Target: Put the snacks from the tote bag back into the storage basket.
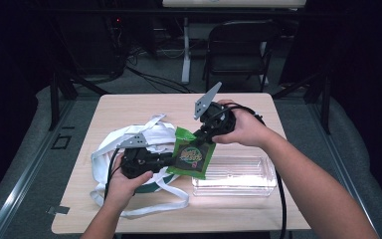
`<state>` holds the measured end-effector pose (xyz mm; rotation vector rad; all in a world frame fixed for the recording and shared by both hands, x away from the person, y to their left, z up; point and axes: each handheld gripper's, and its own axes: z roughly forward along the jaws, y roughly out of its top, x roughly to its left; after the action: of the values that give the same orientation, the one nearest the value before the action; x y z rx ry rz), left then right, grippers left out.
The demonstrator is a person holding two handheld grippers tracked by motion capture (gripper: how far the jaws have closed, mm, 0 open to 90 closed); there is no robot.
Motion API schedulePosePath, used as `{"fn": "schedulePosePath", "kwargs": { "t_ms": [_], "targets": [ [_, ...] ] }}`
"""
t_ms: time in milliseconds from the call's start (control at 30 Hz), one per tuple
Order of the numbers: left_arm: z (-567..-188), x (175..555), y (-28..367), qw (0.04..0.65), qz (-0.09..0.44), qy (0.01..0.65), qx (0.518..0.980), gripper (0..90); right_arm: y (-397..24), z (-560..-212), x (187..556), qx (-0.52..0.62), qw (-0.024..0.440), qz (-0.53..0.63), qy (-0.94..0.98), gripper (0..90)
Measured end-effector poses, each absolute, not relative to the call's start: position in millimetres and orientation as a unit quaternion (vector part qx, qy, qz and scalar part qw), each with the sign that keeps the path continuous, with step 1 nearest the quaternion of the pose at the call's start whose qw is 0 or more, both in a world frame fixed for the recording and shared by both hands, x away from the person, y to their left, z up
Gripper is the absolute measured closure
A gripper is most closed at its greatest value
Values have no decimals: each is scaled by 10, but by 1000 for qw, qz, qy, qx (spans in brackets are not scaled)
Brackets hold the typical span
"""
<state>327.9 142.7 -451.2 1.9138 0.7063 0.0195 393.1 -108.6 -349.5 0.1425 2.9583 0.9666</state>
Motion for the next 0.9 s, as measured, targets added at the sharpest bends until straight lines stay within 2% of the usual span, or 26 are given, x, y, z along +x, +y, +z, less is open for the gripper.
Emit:
{"fn": "schedulePosePath", "kwargs": {
  "t_ms": [333, 900],
  "targets": [
    [-4564, 3286, 1374, 523, -10, 300, 798, 770, -1087, -3477, 3935, 44, 15, 305, 951, 755],
    [-4559, 3321, 1464, 522, 2, 315, 793, 734, -1340, -3425, 4011, 56, 48, 269, 960, 757]
  ]
}}
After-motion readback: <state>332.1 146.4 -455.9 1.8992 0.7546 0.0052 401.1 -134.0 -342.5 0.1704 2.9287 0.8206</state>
